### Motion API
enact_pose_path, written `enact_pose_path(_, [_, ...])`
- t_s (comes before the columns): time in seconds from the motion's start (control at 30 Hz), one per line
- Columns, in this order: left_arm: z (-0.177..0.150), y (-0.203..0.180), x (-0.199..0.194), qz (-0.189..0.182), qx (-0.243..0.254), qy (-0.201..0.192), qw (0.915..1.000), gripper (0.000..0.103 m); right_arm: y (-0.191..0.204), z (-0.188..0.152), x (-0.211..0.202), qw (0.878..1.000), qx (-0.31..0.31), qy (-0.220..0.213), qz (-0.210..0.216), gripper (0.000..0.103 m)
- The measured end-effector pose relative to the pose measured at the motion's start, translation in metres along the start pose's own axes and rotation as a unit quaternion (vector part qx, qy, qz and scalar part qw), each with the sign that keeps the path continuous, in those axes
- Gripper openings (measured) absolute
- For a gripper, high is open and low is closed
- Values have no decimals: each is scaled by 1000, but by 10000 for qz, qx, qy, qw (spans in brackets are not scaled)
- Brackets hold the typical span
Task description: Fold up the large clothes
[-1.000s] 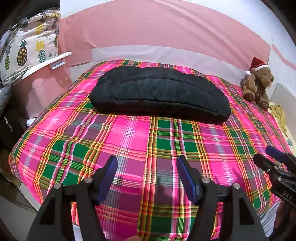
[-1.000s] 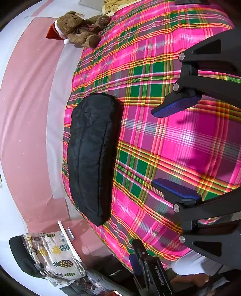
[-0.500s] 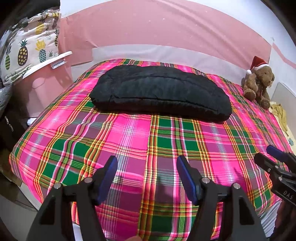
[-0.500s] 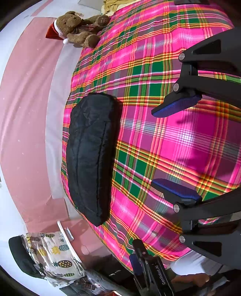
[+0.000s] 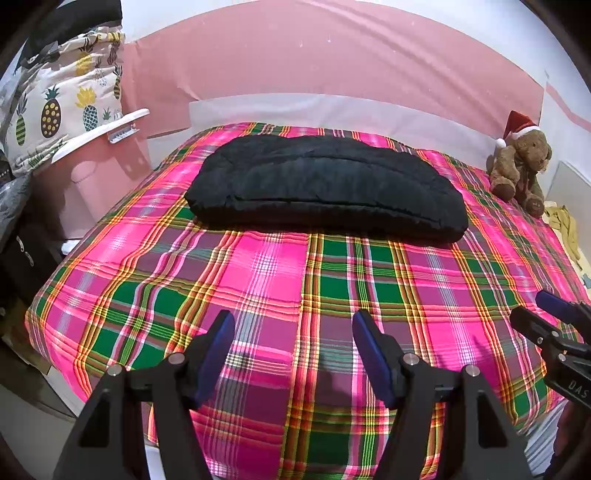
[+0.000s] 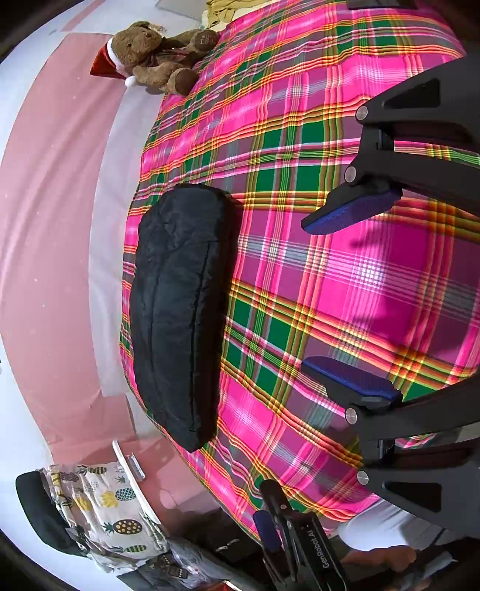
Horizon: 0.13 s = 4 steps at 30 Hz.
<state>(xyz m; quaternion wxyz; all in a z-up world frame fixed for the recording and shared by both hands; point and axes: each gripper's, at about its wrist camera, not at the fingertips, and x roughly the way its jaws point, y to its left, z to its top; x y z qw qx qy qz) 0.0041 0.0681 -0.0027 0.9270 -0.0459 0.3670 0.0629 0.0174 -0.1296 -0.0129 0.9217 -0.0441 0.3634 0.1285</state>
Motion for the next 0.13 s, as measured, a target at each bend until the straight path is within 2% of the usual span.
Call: enact_pose_path(0.13, [-1,-2,0,-11,21,2,10000,68,-1,0,0,10000,-11,0,6,68])
